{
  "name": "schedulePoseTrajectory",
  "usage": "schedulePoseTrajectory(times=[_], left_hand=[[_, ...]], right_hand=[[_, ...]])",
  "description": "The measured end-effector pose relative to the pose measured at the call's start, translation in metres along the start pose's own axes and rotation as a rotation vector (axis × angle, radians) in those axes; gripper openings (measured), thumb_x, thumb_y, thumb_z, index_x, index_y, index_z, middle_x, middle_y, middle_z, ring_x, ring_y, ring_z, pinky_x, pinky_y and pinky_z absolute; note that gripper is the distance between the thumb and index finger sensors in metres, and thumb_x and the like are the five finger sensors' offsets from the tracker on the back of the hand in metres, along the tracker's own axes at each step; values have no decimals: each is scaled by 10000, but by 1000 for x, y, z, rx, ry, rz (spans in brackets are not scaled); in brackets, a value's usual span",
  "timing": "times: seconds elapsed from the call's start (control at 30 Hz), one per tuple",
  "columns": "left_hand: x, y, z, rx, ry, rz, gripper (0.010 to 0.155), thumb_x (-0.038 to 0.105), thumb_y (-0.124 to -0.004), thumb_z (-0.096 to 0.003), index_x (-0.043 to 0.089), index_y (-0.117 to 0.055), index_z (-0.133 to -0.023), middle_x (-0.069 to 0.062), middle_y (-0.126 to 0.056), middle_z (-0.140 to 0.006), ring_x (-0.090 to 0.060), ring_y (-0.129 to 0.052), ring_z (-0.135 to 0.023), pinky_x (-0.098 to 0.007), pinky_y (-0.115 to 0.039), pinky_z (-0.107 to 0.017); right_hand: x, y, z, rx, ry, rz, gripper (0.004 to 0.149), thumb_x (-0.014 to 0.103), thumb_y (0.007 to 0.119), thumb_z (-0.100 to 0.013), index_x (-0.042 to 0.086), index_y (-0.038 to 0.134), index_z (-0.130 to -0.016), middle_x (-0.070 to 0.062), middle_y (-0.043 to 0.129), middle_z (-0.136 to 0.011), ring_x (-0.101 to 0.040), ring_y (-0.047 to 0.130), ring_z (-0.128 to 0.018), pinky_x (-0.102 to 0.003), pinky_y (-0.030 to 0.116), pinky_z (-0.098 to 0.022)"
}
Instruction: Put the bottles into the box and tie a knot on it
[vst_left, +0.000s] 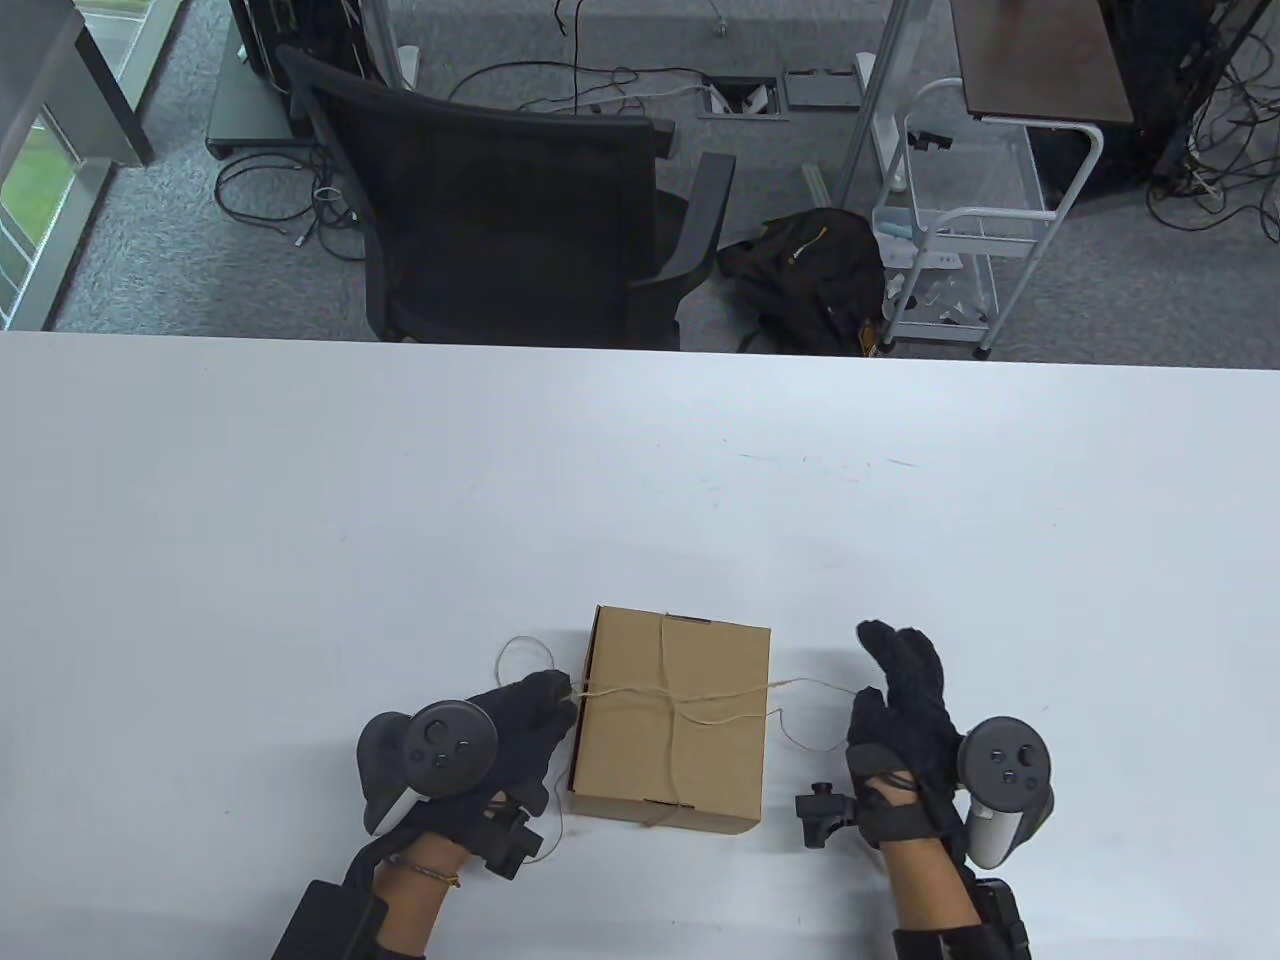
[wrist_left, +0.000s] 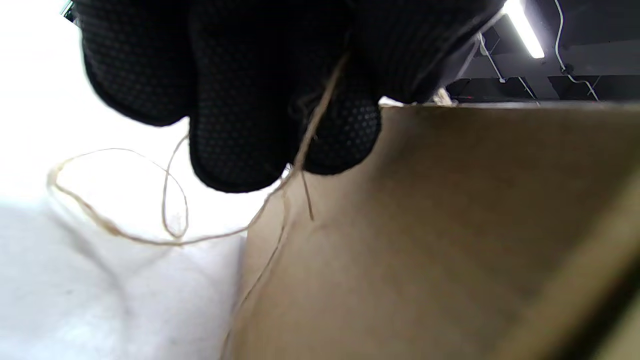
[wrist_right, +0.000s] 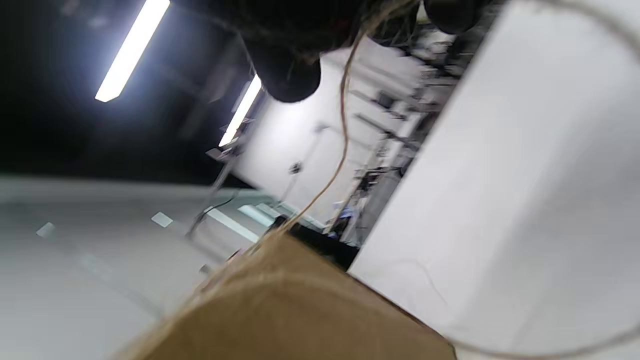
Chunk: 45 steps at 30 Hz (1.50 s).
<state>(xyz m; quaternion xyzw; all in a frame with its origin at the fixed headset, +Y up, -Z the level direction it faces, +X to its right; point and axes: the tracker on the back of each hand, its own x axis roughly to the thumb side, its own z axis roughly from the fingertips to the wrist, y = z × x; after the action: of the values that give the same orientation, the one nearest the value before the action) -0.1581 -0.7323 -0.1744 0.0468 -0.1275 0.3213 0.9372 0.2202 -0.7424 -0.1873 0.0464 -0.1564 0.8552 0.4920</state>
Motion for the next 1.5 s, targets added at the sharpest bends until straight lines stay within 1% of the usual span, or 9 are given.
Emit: schedulePoseTrajectory(times=[0.1,0.27,0.47,0.77,0.9,1.03,1.17,1.37,1.5], left_hand=[[0,0,0,1,-2,5,462,380,-873,-479,142,-894,-875,-44,-1124,-616,-303,-1144,-548,-538,-901,-487],[0,0,1,-1,-9,4,463,381,-874,-479,141,-895,-874,-44,-1124,-615,-302,-1145,-549,-539,-901,-487],[-1,1,1,4,-6,6,462,381,-875,-478,143,-895,-874,-42,-1125,-612,-301,-1146,-545,-538,-902,-486],[-2,2,1,11,2,7,462,383,-873,-480,142,-895,-874,-41,-1125,-610,-298,-1146,-543,-536,-903,-485],[0,0,1,5,-4,2,464,383,-874,-479,141,-894,-875,-42,-1124,-611,-299,-1145,-546,-537,-901,-486],[1,0,1,3,-11,-5,465,383,-874,-479,139,-894,-875,-41,-1125,-611,-302,-1145,-544,-538,-902,-485],[0,0,1,2,-9,0,466,384,-874,-480,139,-893,-876,-43,-1124,-612,-302,-1145,-546,-539,-901,-485],[1,-1,2,2,-20,-5,467,384,-874,-481,137,-892,-877,-42,-1125,-610,-302,-1145,-545,-537,-902,-485],[1,-1,2,-1,-21,0,466,385,-872,-481,140,-892,-877,-40,-1124,-613,-302,-1145,-545,-536,-902,-486]], right_hand=[[29,24,4,150,-210,47,514,199,718,-464,120,789,-967,-292,382,-1114,-594,292,-942,-781,239,-612],[41,57,12,335,-180,190,635,413,797,-494,120,686,-1046,-302,275,-1133,-612,186,-941,-783,161,-605],[42,35,8,154,-217,57,400,276,781,-463,119,888,-815,-268,580,-1049,-584,441,-925,-784,291,-611],[-37,-23,7,-239,386,-423,449,181,678,-471,1,688,-882,-313,437,-1025,-586,461,-874,-736,373,-620],[-25,-24,2,-92,320,22,711,173,720,-472,-30,372,-1057,-368,180,-1046,-645,270,-885,-753,302,-618],[9,-16,1,-108,-5,248,690,166,754,-465,92,460,-1085,-350,176,-1069,-635,231,-899,-754,291,-623],[25,10,2,150,-214,186,642,293,793,-484,161,594,-1080,-306,246,-1121,-601,236,-942,-757,297,-635],[19,43,7,466,-164,81,630,360,833,-477,126,698,-1046,-303,352,-1127,-610,529,-919,-744,533,-616],[21,36,9,368,-64,194,763,407,813,-488,-19,542,-1060,-406,619,-992,-572,789,-774,-684,704,-532]])
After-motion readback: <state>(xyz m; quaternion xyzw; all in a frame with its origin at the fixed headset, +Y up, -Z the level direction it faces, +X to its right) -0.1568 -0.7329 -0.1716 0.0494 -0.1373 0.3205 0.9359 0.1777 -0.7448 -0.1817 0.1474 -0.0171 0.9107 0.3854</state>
